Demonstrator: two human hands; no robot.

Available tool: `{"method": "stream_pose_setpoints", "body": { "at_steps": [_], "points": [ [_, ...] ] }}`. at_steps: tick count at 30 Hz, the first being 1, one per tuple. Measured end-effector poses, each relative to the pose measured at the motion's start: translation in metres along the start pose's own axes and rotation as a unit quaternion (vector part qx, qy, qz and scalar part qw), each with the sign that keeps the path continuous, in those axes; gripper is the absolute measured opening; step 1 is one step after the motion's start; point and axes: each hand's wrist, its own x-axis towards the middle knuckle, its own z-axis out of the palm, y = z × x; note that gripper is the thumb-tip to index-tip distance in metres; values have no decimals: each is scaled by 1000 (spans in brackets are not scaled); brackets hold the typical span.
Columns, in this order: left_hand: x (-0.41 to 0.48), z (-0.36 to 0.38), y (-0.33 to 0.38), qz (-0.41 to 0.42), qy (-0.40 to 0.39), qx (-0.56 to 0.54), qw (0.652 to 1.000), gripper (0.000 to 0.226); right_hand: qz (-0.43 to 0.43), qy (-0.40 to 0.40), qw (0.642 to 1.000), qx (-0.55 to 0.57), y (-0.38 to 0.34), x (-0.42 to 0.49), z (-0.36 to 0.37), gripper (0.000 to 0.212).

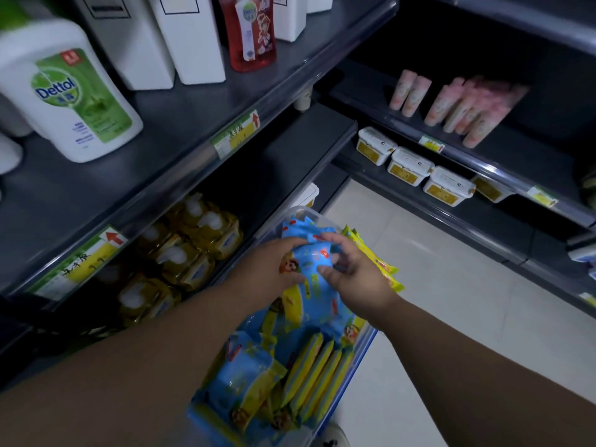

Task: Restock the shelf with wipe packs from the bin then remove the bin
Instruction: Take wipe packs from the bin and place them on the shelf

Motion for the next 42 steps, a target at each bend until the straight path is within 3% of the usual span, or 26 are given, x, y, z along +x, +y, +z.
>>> {"method": "stream_pose_setpoints", "body": {
  "at_steps": [2,4,7,14,16,19,25,31,39,42],
  "points": [
    [0,-2,-8,-19,17,9,1000,59,6,68,997,-21,5,3,-4,38],
    [0,-3,-18,-38,40,5,998,57,13,107,983,-150,16,5,-10,37],
    [-3,-4,-30,-71,52,29,996,49,9,39,956,-290,31,4,-8,47],
    [-12,1,-41,-66,75,59,993,30,-3,-49,911,-409,48,12,9,79],
    [-14,1,-43,-64,65,46,995,31,-1,-54,897,-439,49,15,9,85],
    [-17,0,-44,-66,22,51,996,52,-6,-53,871,-489,45,16,12,91],
    [-28,-11,-36,-90,-15,83,992,64,-9,-90,884,-459,28,15,13,84],
    [-41,-47,-2,-85,35,29,995,57,-9,-47,913,-406,-31,4,-9,67],
    [-78,-126,95,-61,106,15,992,58,-34,27,979,-198,-151,-14,-54,49],
    [-101,-156,129,-53,147,9,988,52,-76,30,991,-108,-192,-24,-66,61]
  ]
}}
